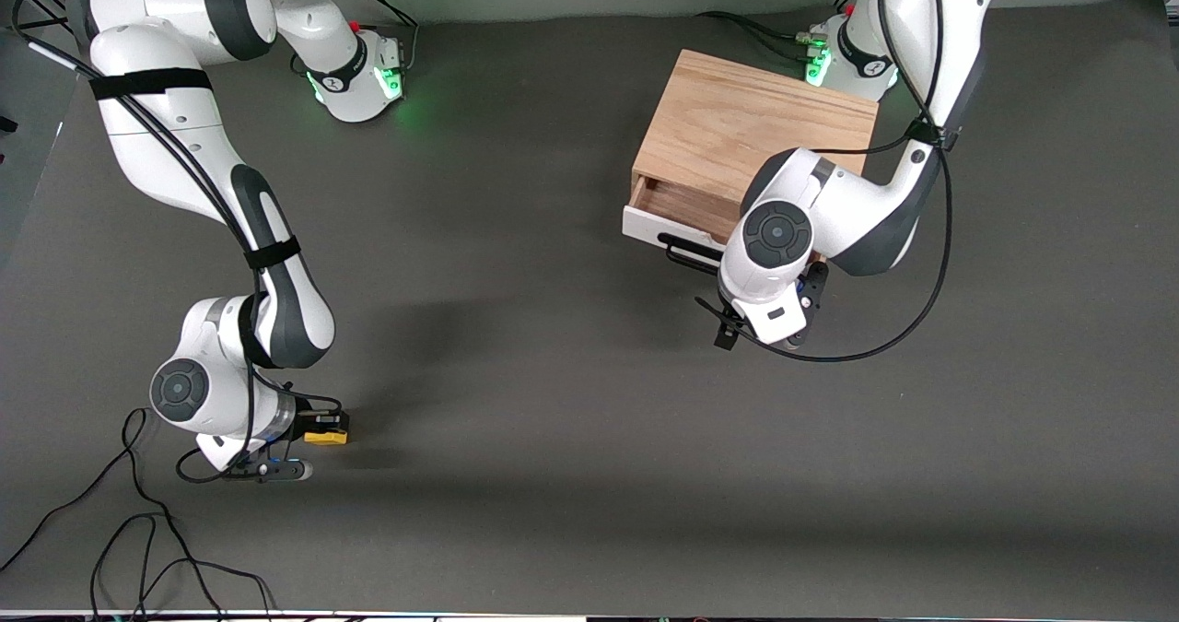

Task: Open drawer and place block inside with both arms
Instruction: 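Pull the drawer open with the left gripper while the right gripper lowers, then grasp the yellow cube with the right gripper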

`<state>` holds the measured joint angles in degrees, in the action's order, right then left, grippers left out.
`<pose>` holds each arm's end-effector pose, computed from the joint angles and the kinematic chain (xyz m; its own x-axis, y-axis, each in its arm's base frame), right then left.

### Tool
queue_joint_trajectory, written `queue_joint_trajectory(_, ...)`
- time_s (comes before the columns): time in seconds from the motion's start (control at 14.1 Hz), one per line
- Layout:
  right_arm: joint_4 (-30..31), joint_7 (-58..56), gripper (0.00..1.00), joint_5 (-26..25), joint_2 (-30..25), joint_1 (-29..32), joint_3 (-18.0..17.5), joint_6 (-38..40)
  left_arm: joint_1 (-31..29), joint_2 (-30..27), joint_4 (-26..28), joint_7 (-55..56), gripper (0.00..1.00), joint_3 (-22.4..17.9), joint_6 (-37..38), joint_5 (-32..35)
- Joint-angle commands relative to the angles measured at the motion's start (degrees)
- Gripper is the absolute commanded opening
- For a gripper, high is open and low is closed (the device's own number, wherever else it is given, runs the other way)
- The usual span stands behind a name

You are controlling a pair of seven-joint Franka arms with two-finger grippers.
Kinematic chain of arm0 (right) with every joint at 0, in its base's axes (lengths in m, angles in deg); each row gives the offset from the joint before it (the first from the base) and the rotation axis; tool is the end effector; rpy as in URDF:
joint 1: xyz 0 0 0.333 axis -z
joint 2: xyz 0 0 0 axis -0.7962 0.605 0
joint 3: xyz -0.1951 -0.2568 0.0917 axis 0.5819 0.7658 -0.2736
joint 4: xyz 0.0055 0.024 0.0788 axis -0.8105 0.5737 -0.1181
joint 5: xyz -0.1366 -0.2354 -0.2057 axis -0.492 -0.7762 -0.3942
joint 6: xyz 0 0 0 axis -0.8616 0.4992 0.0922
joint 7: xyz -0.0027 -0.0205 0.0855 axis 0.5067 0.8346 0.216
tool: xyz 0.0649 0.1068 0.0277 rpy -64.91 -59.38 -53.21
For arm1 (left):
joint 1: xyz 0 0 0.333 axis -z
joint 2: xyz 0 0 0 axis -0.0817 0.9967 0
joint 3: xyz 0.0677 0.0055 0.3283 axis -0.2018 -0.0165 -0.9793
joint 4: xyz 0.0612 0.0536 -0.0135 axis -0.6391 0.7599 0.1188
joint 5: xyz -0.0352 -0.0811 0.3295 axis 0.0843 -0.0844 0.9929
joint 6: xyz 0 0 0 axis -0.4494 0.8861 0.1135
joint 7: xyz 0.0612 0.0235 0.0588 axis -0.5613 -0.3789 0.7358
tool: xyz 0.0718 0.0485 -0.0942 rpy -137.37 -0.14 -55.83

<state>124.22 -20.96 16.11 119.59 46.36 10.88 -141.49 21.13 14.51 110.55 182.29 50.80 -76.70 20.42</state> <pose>0.6905 0.0420 0.2315 1.0000 -0.0001 0.0091 -0.0001 -1.0000 0.0079 0.5304 -0.2951 0.3297 0.3773 0.9261 0.0102 0.9218 -0.3744 -0.1003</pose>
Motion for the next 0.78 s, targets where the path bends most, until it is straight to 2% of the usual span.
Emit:
queue_joint_trajectory(0.0, -3.5, -0.4, 0.10, 1.2, 2.2, 0.2, 0.2, 0.2, -0.2, 1.7, -5.6, 0.5, 0.99, -0.4, 3.5, 2.6)
queue_joint_trajectory(0.28, -6.3, -0.6, 0.09, 1.0, 3.8, 0.3, 0.2, 1.8, -0.1, 3.2, -14.0, 0.5, 0.99, -0.4, 19.1, -1.4)
queue_joint_trajectory(0.35, -7.2, -0.6, 0.04, 1.0, 4.3, 0.3, 0.2, 2.6, 0.2, 3.1, -14.5, 0.7, 0.99, -0.3, 21.4, -1.5)
queue_joint_trajectory(0.42, -8.0, -0.6, 0.00, 1.0, 4.5, 0.3, 0.2, 3.3, 0.3, 3.1, -14.8, 0.7, 0.99, -0.2, 22.3, -1.5)
queue_joint_trajectory(0.71, -13.2, -0.5, 0.00, 0.8, 3.9, 0.2, 0.3, 11.8, 1.1, 3.4, -14.5, 0.7, 0.99, -0.1, 22.4, -1.7)
